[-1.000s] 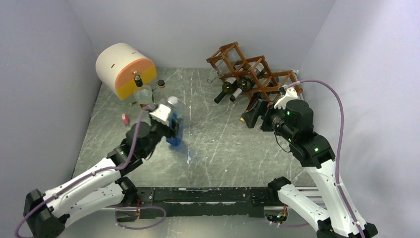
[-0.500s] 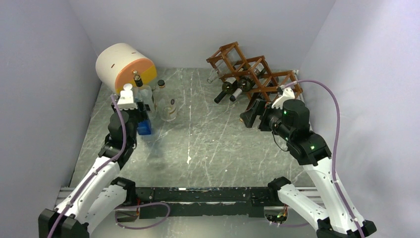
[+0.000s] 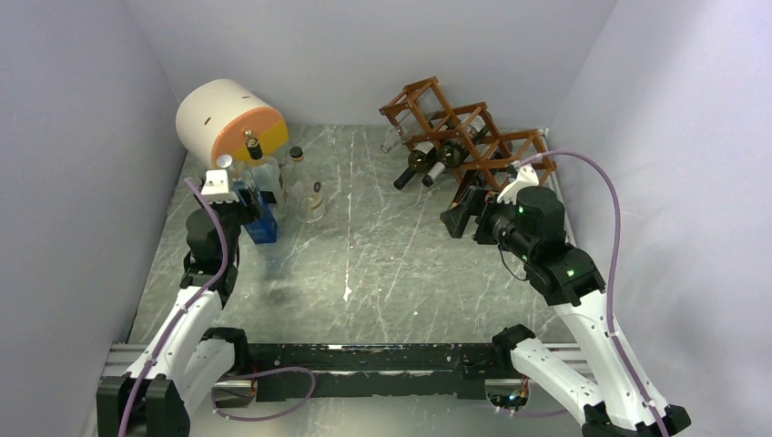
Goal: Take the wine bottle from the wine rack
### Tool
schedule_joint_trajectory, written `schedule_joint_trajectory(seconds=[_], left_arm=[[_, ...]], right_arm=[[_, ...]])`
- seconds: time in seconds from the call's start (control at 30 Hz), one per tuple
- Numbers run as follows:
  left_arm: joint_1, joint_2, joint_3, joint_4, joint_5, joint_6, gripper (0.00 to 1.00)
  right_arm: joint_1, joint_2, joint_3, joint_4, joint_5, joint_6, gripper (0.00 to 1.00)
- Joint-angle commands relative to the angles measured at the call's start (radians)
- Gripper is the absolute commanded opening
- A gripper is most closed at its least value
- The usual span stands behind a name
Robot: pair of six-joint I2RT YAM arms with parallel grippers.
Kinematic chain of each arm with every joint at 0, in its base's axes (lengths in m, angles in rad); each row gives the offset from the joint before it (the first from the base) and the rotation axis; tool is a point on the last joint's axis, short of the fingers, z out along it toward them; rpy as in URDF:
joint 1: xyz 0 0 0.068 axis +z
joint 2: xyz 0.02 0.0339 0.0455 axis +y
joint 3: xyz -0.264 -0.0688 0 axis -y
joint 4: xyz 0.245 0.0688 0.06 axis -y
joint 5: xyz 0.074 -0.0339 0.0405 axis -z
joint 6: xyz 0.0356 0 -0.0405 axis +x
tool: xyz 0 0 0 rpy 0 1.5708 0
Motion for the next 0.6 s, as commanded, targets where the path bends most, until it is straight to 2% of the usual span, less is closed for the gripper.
schedule_joint_trajectory(seconds=[0.0, 0.03, 0.1, 0.13, 0.17, 0.2, 0.23, 0.57], left_arm=[[0.006, -0.012, 0.048, 0.103, 0.11, -0.01, 0.14], [0.006, -0.01, 0.06, 0.075, 0.098, -0.011, 0.21], [0.006, -0.008, 0.081, 0.028, 0.072, -0.011, 0.43], [0.006, -0.008, 0.09, 0.007, 0.066, -0.011, 0.72], [0.005, -0.007, 0.1, -0.013, 0.061, -0.008, 0.92], [0.004, -0.004, 0.111, -0.032, 0.059, -0.004, 0.98], [0.002, -0.004, 0.124, -0.05, 0.056, -0.001, 1.0], [-0.063, -0.077, 0.186, -0.164, 0.046, 0.043, 1.0]], right_arm=[[-0.001, -0.001, -0.029, 0.056, -0.017, 0.013, 1.0], [-0.001, 0.001, -0.033, 0.063, -0.021, 0.015, 1.0], [-0.001, 0.006, -0.033, 0.071, -0.029, 0.021, 1.0], [-0.001, 0.008, -0.034, 0.074, -0.032, 0.023, 1.0], [-0.001, 0.013, -0.048, 0.074, -0.033, 0.024, 1.0], [-0.001, 0.016, -0.059, 0.073, -0.034, 0.023, 1.0], [-0.001, 0.019, -0.063, 0.073, -0.034, 0.021, 1.0], [-0.001, 0.084, -0.071, 0.069, 0.05, -0.004, 1.0]])
